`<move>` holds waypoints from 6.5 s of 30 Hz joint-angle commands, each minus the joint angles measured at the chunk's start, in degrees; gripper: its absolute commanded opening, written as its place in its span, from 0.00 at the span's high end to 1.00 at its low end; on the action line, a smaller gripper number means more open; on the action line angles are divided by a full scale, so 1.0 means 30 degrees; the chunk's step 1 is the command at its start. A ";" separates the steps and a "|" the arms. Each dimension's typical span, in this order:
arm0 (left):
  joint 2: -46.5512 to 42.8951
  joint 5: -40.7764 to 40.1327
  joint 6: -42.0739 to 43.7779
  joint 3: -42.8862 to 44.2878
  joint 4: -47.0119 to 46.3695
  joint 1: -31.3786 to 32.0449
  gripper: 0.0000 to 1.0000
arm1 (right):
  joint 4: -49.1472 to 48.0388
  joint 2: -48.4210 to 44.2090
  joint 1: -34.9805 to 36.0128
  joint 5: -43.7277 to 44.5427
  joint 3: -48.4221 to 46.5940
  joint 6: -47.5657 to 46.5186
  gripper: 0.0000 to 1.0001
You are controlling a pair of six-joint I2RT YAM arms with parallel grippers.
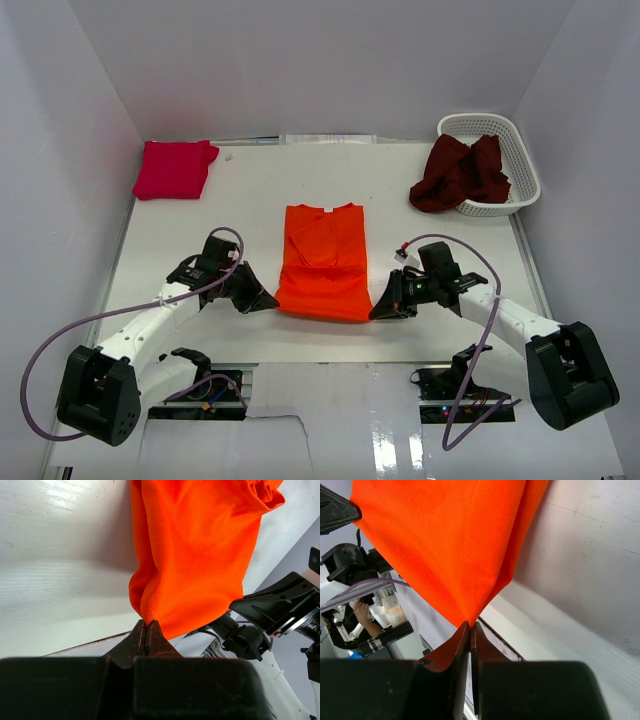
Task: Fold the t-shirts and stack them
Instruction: Fold the long partially folded tshirt into a neat square
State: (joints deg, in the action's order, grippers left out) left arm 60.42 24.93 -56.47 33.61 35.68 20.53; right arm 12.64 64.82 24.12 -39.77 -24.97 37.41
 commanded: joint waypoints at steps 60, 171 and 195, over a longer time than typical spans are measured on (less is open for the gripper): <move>1.4485 -0.0546 0.0892 1.7800 -0.1816 -0.2772 1.00 | 0.3813 1.2314 -0.3440 -0.0279 -1.8948 -0.3240 0.91; 1.6070 -0.1805 -0.0836 1.3640 -1.0486 -0.2626 0.09 | -0.3980 1.4728 -0.2415 0.6538 -1.6581 -0.1632 0.50; 1.2786 0.2966 0.3089 1.1943 -1.0044 -0.2481 0.33 | -0.5794 1.5862 -0.1741 -0.1886 -1.6520 -0.1837 0.92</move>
State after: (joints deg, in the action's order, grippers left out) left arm 95.70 27.11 -47.83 71.70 7.57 12.78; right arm -1.74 110.00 18.57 -39.51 -72.64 30.48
